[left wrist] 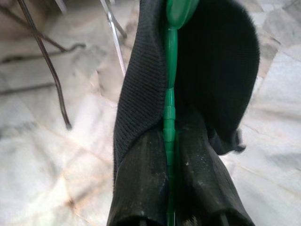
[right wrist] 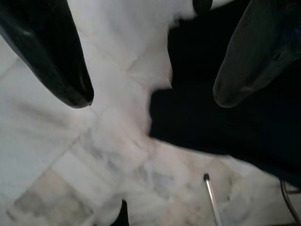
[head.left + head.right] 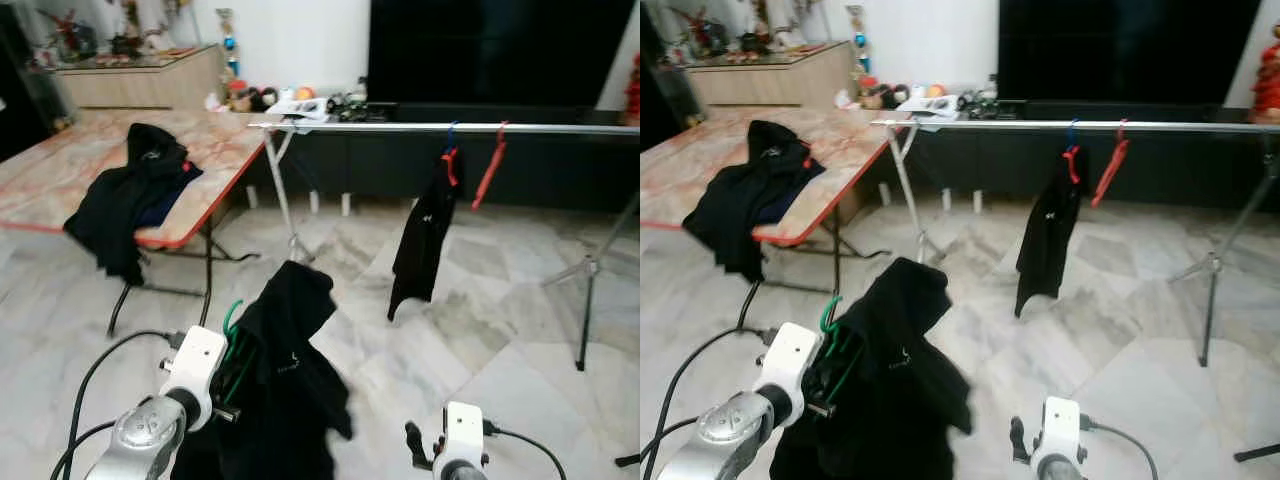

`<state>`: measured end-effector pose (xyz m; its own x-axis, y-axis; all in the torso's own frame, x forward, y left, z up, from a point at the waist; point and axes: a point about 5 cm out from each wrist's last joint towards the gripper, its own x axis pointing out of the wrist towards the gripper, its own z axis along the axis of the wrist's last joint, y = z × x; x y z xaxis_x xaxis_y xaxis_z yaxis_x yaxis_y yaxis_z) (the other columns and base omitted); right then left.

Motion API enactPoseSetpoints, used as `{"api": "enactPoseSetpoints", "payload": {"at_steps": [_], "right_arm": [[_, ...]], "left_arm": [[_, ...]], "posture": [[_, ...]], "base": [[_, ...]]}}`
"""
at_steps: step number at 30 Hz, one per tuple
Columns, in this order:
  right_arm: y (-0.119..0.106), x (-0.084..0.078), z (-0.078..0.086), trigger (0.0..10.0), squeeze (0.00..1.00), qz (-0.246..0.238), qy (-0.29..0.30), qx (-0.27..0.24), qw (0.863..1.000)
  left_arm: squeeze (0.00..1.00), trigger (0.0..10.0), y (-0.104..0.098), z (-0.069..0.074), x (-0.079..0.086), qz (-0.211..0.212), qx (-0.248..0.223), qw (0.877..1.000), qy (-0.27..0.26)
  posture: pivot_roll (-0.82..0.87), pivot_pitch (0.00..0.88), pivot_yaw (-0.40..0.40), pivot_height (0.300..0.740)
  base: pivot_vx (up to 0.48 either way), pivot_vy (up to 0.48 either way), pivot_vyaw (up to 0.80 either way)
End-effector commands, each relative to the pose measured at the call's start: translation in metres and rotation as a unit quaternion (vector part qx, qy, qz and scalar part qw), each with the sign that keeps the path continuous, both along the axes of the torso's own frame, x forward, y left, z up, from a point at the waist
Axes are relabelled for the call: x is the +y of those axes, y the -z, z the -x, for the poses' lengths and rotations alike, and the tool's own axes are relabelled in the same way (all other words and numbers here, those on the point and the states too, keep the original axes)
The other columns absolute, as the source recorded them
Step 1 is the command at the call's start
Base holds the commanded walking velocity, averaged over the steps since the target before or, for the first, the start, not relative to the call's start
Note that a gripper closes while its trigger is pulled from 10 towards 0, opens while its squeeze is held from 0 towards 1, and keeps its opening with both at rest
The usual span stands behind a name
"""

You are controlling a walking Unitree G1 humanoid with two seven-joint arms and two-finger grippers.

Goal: Hang hanger

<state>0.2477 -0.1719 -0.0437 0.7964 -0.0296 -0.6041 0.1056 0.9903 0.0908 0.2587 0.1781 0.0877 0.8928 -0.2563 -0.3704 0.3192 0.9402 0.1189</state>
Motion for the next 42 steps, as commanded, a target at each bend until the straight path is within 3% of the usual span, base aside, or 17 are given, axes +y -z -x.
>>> {"api": "enactPoseSetpoints", "payload": {"at_steps": [1, 5, 7, 8, 10, 13, 16, 20, 24, 31, 33, 42], "right_arm": [[-0.011, 0.004, -0.012, 10.0, 0.00, -0.005, -0.013, -0.039, 0.999], [-0.030, 0.015, -0.027, 10.0, 0.00, -0.046, -0.063, -0.121, 0.990], [-0.030, 0.015, -0.027, 10.0, 0.00, -0.046, -0.063, -0.121, 0.990], [-0.040, 0.018, -0.031, 10.0, 0.00, -0.068, -0.091, -0.158, 0.981], [-0.047, 0.021, -0.033, 10.0, 0.00, -0.085, -0.117, -0.185, 0.972], [-0.061, 0.029, -0.031, 10.0, 0.00, -0.129, -0.193, -0.231, 0.945], [-0.071, 0.038, -0.026, 10.0, 0.00, -0.183, -0.255, -0.250, 0.916], [-0.073, 0.044, -0.019, 10.0, 0.00, -0.231, -0.311, -0.235, 0.891], [-0.069, 0.044, -0.019, 10.0, 0.00, -0.213, -0.313, -0.227, 0.897], [-0.069, 0.046, -0.024, 10.0, 0.00, -0.175, -0.341, -0.204, 0.901], [-0.069, 0.037, -0.037, 10.0, 0.00, -0.093, -0.308, -0.199, 0.926], [-0.068, 0.036, -0.041, 10.0, 0.00, -0.101, -0.303, -0.194, 0.928]], "left_arm": [[0.00, 10.0, -0.012, -0.003, -0.004, 0.003, -0.020, 1.000, 0.012], [0.00, 10.0, -0.016, -0.004, -0.011, 0.001, -0.012, 0.999, 0.052], [0.00, 10.0, -0.016, -0.004, -0.011, 0.001, -0.012, 0.999, 0.052], [0.00, 10.0, -0.017, -0.005, -0.015, 0.000, -0.008, 0.998, 0.067], [0.00, 10.0, -0.018, -0.006, -0.018, -0.001, -0.003, 0.997, 0.079], [0.00, 10.0, -0.023, -0.014, -0.026, 0.002, -0.006, 0.995, 0.097], [0.00, 10.0, -0.032, -0.024, -0.033, 0.010, -0.017, 0.994, 0.109], [0.00, 10.0, -0.042, -0.037, -0.042, 0.014, -0.034, 0.992, 0.122], [0.00, 10.0, -0.050, -0.047, -0.051, 0.016, -0.041, 0.990, 0.131], [0.00, 10.0, -0.062, -0.052, -0.067, 0.017, -0.032, 0.984, 0.174], [0.00, 10.0, -0.069, -0.053, -0.072, 0.015, -0.037, 0.982, 0.184], [0.00, 10.0, -0.082, -0.051, -0.085, 0.026, -0.044, 0.976, 0.209]], "posture": [[0.19, 0.021, 0.018, 0.740], [0.19, 0.023, 0.023, 0.740], [0.19, 0.023, 0.023, 0.740], [0.18, 0.022, 0.023, 0.740], [0.18, 0.022, 0.023, 0.740], [0.18, 0.022, 0.016, 0.740], [0.17, 0.025, 0.011, 0.740], [0.17, 0.026, -0.004, 0.740], [0.17, 0.019, -0.013, 0.740], [0.17, 0.016, -0.019, 0.740], [0.17, 0.009, -0.023, 0.740], [0.17, 0.000, -0.023, 0.740]], "base": [[0.000, 0.000, 0.00], [0.000, 0.000, 0.00], [0.000, 0.000, 0.00], [0.000, 0.000, 0.00], [0.000, 0.000, 0.00], [0.000, 0.000, 0.00], [0.000, 0.000, 0.00], [0.000, 0.000, 0.00], [0.000, 0.000, 0.00], [0.000, 0.000, 0.00], [0.000, 0.000, 0.00], [0.000, 0.000, 0.00]]}}
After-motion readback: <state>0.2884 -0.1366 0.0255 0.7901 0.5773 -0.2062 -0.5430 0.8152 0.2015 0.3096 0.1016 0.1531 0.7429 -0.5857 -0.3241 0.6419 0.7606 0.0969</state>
